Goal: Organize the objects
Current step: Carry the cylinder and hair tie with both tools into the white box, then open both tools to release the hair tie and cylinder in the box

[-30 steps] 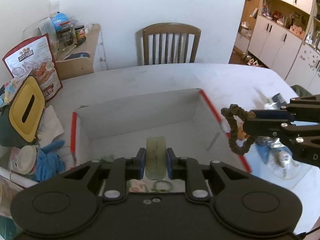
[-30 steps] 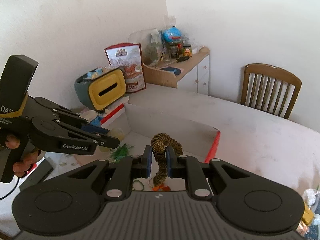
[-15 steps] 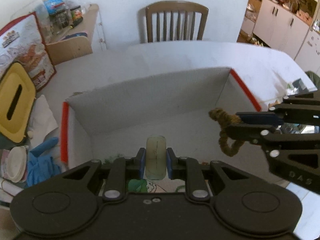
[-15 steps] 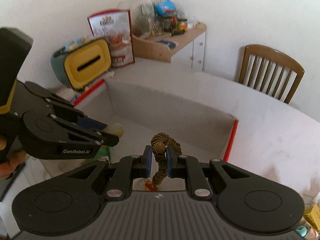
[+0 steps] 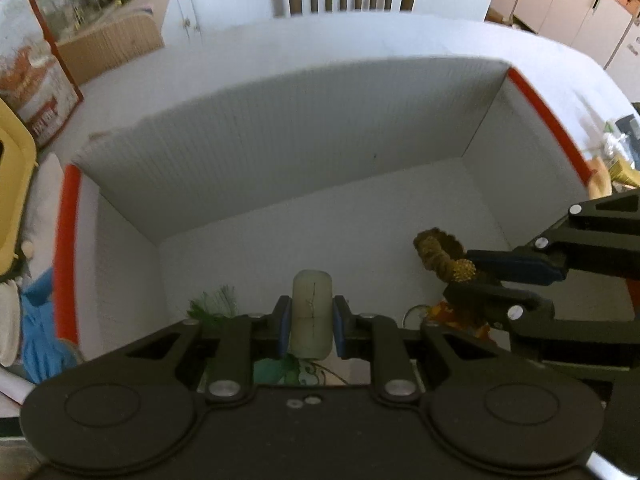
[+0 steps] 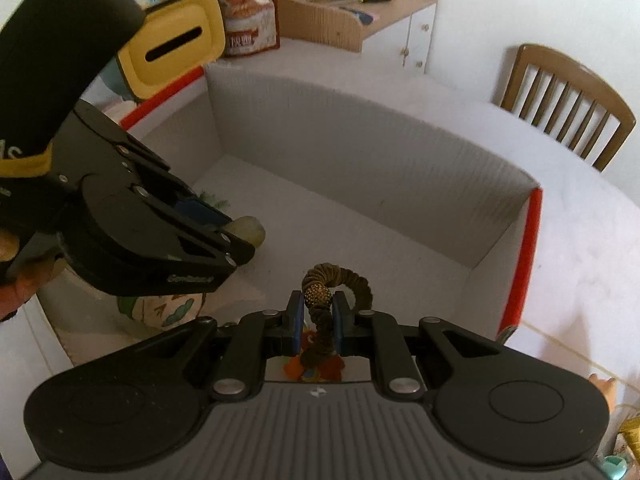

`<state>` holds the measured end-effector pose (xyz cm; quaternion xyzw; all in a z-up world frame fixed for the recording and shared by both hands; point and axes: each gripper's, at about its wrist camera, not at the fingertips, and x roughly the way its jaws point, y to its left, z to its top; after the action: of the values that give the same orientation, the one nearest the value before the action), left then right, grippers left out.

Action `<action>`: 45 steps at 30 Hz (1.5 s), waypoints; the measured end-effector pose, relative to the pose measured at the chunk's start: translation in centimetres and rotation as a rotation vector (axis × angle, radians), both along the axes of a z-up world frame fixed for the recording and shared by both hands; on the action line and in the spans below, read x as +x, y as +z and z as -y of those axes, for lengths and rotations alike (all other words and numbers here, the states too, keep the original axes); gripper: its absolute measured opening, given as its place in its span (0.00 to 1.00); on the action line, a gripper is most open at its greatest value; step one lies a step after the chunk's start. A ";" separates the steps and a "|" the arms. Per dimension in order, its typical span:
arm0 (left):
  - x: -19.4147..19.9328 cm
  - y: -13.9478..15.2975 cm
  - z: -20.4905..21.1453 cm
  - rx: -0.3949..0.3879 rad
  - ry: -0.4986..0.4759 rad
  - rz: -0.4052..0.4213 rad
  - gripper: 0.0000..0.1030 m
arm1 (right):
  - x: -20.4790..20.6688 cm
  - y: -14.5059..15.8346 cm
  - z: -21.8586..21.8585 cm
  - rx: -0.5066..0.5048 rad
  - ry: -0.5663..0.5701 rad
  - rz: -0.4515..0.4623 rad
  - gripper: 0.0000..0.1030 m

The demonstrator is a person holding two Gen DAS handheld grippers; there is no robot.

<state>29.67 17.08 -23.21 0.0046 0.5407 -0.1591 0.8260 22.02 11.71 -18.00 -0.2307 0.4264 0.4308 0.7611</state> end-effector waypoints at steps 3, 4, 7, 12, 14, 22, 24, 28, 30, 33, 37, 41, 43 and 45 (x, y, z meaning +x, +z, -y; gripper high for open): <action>0.5 -0.5 0.1 0.005 -0.012 -0.039 0.19 | 0.1 -0.3 -0.3 -0.018 0.003 -0.014 0.14; 0.6 -0.5 0.1 0.002 -0.020 -0.048 0.19 | 0.2 -0.4 -0.4 -0.021 0.001 -0.022 0.14; 0.6 -0.8 0.2 0.013 -0.039 -0.076 0.19 | 0.5 -0.7 -0.6 -0.034 -0.009 -0.057 0.14; 0.8 -1.2 0.1 0.010 -0.058 -0.105 0.22 | 0.7 -0.8 -0.7 -0.058 0.003 -0.078 0.14; 0.7 -1.3 0.2 0.012 -0.063 -0.111 0.23 | 0.8 -0.7 -0.9 -0.061 0.001 -0.075 0.14; 0.0 -0.8 -0.3 -0.004 -0.047 -0.098 0.31 | 0.8 0.0 -0.5 -0.045 0.010 -0.079 0.14; -0.3 -0.6 -0.5 -0.020 -0.037 -0.093 0.34 | 0.7 0.3 0.0 -0.031 0.011 -0.086 0.14; -1.3 0.3 -0.9 -0.031 -0.023 -0.066 0.36 | 0.6 1.4 0.7 0.002 0.012 -0.089 0.14; -1.8 0.8 -1.2 -0.044 -0.012 -0.050 0.38 | 0.3 2.2 1.4 0.030 0.005 -0.094 0.14; -2.8 1.9 -1.6 -0.070 0.017 -0.017 0.40 | -0.1 3.6 2.6 0.070 -0.002 -0.086 0.14; -3.6 3.8 -1.4 -0.092 0.041 0.035 0.43 | -0.7 5.3 3.7 0.109 -0.010 -0.068 0.14; -4.4 5.4 -1.4 -0.110 0.065 0.083 0.46 | -1.1 6.5 4.7 0.142 -0.028 -0.057 0.14; -4.8 6.4 -1.4 -0.119 0.075 0.109 0.47 | -1.3 7.1 5.2 0.164 -0.037 -0.052 0.14; -5.3 7.1 -1.3 -0.130 0.088 0.130 0.47 | -1.5 8.0 5.9 0.187 -0.043 -0.045 0.14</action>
<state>24.41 18.36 -16.15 -0.0625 0.4741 -0.1566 0.8642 20.51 5.81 -10.05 -0.1399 0.4063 0.4573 0.7786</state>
